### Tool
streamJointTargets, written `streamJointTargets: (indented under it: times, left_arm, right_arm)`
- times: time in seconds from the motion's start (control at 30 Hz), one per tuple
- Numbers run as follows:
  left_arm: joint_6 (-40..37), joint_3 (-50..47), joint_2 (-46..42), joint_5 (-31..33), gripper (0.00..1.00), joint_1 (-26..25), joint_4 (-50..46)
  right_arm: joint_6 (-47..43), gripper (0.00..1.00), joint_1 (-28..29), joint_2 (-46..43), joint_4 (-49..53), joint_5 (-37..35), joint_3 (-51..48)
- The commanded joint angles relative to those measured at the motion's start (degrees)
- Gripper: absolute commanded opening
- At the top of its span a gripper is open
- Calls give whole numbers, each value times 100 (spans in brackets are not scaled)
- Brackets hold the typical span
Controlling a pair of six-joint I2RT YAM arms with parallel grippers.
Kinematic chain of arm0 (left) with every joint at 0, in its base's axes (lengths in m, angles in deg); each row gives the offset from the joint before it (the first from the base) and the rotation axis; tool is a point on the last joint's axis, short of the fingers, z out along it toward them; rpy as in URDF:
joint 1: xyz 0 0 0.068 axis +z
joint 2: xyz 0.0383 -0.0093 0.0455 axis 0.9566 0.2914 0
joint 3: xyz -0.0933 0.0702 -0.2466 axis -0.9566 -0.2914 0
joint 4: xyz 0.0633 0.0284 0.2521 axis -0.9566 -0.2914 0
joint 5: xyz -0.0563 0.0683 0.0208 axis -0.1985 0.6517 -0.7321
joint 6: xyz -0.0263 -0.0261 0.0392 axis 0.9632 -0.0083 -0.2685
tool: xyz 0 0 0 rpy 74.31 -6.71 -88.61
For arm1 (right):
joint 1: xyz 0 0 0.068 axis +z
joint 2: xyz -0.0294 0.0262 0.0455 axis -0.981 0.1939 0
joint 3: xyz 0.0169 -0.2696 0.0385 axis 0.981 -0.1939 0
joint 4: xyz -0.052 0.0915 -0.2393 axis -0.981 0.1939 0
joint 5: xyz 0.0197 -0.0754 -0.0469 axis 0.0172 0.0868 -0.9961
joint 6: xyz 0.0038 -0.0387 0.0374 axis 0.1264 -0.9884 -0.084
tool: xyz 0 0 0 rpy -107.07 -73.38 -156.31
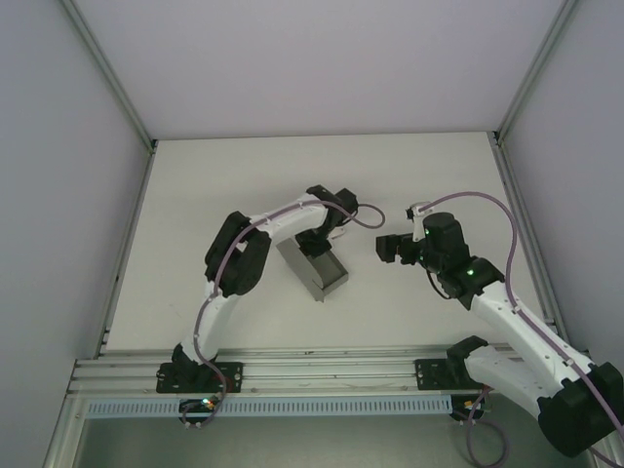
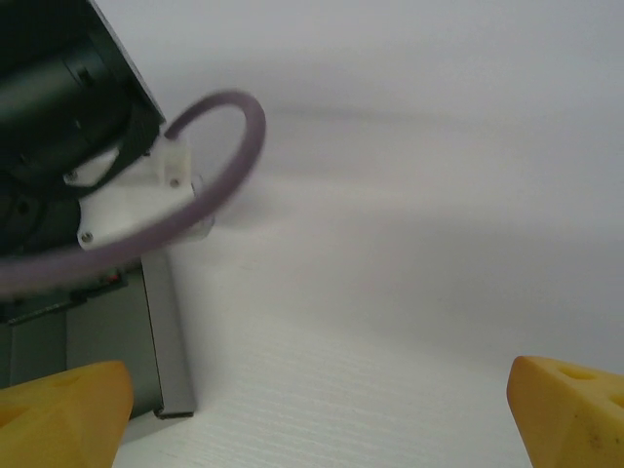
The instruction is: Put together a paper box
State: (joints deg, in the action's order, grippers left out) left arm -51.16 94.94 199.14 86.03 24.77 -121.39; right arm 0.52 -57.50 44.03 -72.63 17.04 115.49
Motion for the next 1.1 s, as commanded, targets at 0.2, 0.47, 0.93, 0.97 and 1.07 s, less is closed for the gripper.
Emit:
streamJointTargets:
  times: [0.2, 0.47, 0.93, 0.97, 1.07]
  left_arm:
    - [-550, -690, -614, -262, 26, -66, 1687]
    - [-1174, -779, -1690, -950, 81, -74, 1541]
    - [1202, -2094, -4312, -1042, 100, 702, 3094]
    - [1491, -2371, -4671, -1195, 100, 872, 3236]
    - [2304, -3474, -5776, -1304, 100, 1364, 3644]
  right_arm:
    - [-129, 100, -140, -239, 133, 90, -99]
    - [-206, 100, -181, -488, 310, 386, -108]
    - [-1272, 100, -177, 285, -115, 2077, 168]
    - [-1456, 100, -178, 628, -190, 2294, 342]
    - [-2290, 99, -163, 1866, -249, 2889, 1108]
